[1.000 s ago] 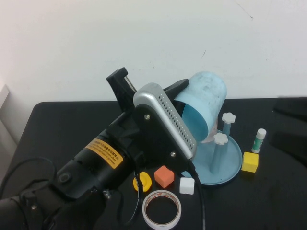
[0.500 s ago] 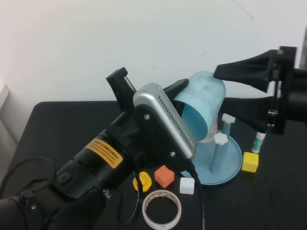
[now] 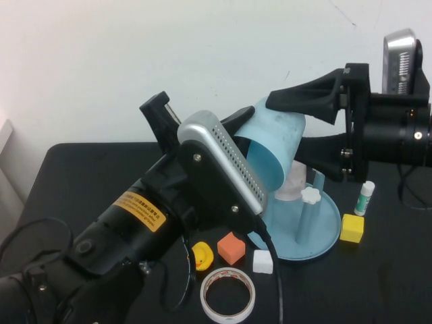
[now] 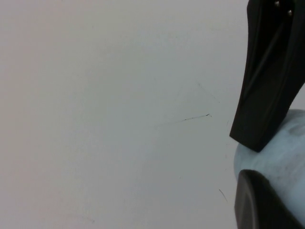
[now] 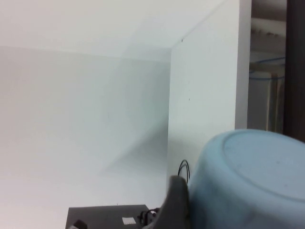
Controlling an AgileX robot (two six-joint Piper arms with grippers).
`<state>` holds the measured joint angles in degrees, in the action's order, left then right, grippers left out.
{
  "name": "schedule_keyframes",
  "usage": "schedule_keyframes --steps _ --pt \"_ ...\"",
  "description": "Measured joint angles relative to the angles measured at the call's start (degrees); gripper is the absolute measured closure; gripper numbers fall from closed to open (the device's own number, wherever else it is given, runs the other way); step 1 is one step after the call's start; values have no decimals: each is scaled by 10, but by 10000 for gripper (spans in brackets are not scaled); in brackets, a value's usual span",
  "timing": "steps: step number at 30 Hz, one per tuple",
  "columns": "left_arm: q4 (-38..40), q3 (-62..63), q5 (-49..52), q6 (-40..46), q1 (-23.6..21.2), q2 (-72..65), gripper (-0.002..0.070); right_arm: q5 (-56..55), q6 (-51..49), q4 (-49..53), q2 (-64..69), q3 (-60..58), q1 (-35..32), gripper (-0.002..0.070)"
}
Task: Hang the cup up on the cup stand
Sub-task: Adjust the cup with two arms
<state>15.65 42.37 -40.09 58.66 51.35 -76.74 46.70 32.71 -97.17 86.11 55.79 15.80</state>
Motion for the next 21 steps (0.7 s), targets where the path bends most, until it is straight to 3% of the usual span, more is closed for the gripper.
schedule_keyframes --steps 21 --pt "4 0 -5 2 0 0 662 -3 12 0 0 4 1 105"
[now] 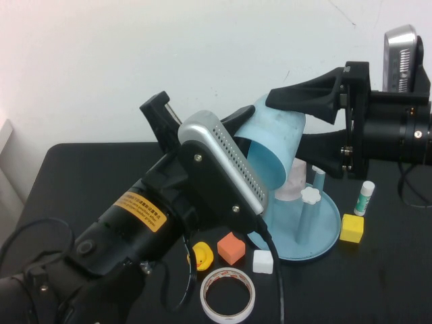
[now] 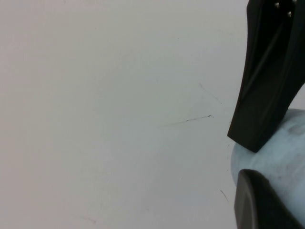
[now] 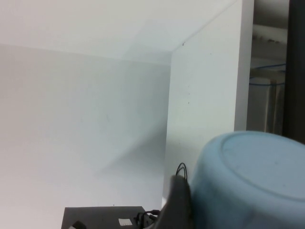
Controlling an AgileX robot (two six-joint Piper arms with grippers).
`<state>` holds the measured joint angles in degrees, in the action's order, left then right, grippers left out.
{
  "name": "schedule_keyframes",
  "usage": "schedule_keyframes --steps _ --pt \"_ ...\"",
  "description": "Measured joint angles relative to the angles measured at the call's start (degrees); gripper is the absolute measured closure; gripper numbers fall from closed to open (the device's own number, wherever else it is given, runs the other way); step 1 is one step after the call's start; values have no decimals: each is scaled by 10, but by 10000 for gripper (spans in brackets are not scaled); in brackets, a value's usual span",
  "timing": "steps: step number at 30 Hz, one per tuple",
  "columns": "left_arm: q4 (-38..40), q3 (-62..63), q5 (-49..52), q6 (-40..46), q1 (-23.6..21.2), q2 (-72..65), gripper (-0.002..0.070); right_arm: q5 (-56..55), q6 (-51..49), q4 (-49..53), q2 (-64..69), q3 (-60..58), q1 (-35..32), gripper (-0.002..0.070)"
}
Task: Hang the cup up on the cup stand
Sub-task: Adjust the cup with two arms
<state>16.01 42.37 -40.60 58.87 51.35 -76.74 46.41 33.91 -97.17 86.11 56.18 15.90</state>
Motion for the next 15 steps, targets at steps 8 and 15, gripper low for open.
schedule_keyframes --steps 8,15 --pt "5 0 5 0 0 1 381 3 5 0 2 0 0 105" --pt "7 0 65 -14 0 38 308 -4 54 0 4 16 -16 106"
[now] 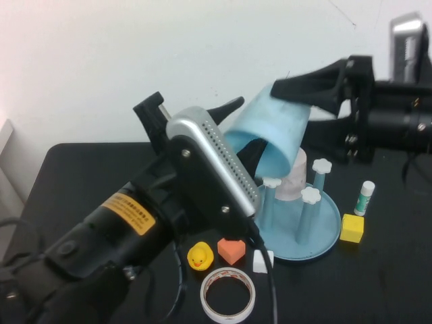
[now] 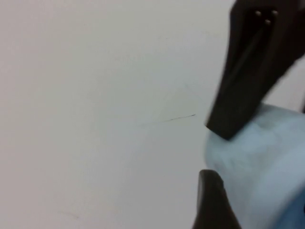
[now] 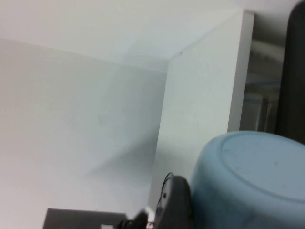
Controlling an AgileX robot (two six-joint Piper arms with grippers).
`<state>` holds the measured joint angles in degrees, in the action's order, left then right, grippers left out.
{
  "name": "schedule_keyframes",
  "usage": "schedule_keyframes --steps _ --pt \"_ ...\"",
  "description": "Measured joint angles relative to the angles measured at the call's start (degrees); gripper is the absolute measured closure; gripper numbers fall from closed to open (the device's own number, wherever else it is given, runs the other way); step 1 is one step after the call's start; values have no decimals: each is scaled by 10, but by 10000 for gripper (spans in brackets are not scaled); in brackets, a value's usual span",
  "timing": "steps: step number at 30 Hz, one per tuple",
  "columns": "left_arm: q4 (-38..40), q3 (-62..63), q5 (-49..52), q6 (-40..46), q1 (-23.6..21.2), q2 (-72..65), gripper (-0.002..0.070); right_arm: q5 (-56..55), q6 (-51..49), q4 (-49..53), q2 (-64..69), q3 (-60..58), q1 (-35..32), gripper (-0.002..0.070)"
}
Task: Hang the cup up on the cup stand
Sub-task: Adjust the cup with two arms, then place the cup on the cup holder
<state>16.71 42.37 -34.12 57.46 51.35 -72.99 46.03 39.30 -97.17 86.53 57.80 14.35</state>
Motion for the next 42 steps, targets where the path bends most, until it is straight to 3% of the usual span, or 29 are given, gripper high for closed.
schedule_keyframes --steps 5,10,12,16,19,26,42 --pt "0 0 85 -55 0 41 305 -1 97 0 0 25 -32 106" --pt "0 0 191 -165 0 89 328 -14 273 0 0 29 -47 106" --pt "0 0 237 -210 0 108 390 -27 357 0 0 30 -49 106" --pt "0 0 348 -250 0 142 595 -81 581 0 1 30 -49 106" --pt "-1 0 417 -255 0 153 651 -141 686 0 7 30 -49 106" --pt "-13 0 529 -257 0 150 673 -256 730 -5 64 30 -49 106" --pt "-12 0 544 -262 0 133 676 -270 749 -8 190 86 -49 106"
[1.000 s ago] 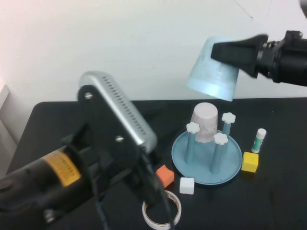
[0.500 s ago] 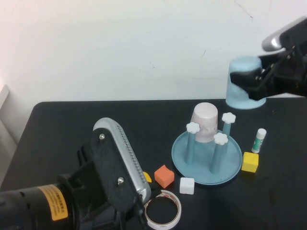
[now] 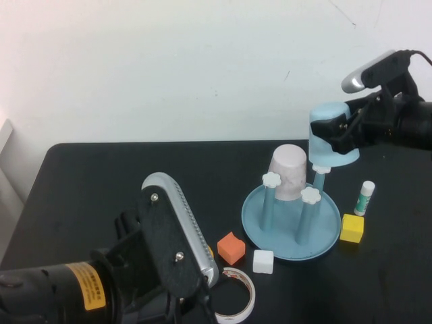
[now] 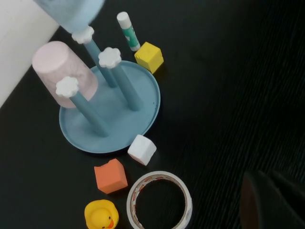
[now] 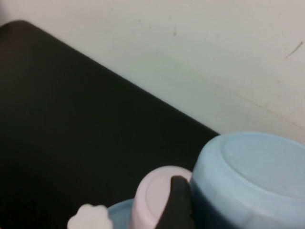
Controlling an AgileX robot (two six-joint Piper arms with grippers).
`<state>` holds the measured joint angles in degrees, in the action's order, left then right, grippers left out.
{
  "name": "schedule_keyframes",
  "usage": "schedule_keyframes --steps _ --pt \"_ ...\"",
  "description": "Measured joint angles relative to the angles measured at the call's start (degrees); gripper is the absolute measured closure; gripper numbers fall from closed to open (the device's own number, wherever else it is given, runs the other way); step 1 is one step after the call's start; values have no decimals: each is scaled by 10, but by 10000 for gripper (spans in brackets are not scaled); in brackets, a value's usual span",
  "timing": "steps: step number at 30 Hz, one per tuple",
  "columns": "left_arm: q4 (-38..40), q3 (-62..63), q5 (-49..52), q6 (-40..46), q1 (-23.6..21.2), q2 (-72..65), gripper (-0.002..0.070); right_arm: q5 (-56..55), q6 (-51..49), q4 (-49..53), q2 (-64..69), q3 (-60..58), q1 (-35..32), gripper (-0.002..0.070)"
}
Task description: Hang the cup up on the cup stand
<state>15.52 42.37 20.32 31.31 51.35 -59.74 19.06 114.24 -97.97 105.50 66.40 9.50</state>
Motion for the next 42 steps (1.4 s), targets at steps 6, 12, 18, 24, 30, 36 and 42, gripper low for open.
schedule_keyframes --steps 6,12,18,24,30,36,42 --pt "0 0 0 0 0 -4 676 1 6 -1 22 12 0 106" --pt "-1 0 0 -1 0 -4 676 1 17 -1 42 13 0 106" --pt "-9 0 0 -1 0 -5 676 6 40 -1 63 20 0 106" --pt "-18 0 0 -2 0 -17 676 11 46 -1 75 21 0 93" --pt "-18 0 0 -26 0 -18 676 11 47 -1 81 21 0 34" --pt "-21 -9 25 -65 0 -2 676 11 -20 63 70 21 0 43" --pt "-73 -81 35 -160 0 115 676 61 -189 230 -17 19 -4 309"
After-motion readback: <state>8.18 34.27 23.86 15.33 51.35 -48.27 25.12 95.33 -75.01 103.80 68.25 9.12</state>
